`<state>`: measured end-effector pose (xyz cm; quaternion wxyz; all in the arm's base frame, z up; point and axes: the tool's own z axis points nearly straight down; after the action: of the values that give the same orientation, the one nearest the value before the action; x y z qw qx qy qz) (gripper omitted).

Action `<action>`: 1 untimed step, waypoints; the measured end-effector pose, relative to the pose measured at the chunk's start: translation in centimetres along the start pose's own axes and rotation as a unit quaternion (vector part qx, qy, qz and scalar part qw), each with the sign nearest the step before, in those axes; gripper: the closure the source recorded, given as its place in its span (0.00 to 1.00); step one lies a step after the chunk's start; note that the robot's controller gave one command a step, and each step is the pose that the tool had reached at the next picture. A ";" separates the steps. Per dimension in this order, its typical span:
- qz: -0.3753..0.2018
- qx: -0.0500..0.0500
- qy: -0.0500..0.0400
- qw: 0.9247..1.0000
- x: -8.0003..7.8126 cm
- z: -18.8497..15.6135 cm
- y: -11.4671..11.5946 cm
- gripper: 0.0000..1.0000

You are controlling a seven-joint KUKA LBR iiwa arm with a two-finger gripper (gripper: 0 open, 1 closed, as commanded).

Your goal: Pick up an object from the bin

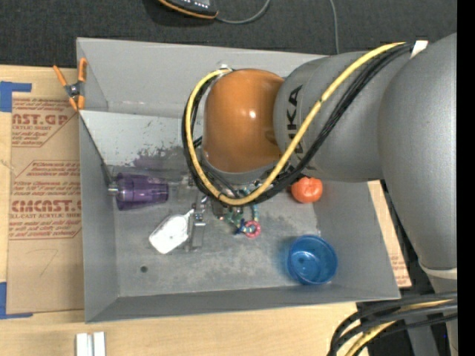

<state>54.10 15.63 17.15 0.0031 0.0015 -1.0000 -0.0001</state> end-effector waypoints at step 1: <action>0.001 -0.001 -0.004 1.000 -0.2 -0.5 -0.1 0.00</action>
Offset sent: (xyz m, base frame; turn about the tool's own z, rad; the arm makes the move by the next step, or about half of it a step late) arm 0.0107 -0.0099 -0.1015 -0.0984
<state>54.26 15.53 17.62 -0.0005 0.0001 -1.0000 -0.0008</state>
